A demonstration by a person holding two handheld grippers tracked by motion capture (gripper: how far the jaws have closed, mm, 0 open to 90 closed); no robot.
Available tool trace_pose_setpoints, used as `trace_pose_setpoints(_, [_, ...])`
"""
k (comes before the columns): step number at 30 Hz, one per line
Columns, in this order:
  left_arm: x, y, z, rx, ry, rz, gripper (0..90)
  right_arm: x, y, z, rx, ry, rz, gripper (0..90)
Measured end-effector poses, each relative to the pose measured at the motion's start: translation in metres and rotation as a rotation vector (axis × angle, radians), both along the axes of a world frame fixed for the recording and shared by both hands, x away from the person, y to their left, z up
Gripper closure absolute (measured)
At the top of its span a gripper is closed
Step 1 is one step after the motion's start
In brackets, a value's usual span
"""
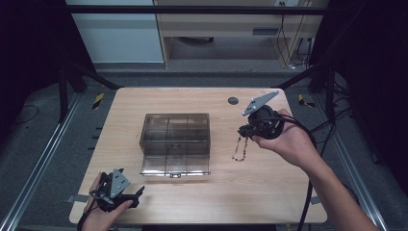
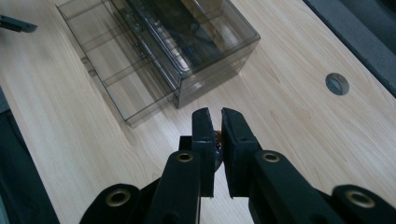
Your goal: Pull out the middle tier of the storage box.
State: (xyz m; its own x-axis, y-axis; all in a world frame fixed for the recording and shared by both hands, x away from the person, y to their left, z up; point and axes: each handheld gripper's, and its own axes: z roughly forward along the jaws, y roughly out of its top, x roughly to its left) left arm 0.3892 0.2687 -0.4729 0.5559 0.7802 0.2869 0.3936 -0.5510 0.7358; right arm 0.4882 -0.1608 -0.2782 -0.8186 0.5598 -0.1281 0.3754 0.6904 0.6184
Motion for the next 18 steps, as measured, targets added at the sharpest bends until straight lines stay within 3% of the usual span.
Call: trace_pose_setpoints(18, [0.001, 0.002, -0.001, -0.009, 0.005, 0.007, 7.7, -0.004, 0.035, 0.021, 0.032, -0.023, 0.071, 84.6])
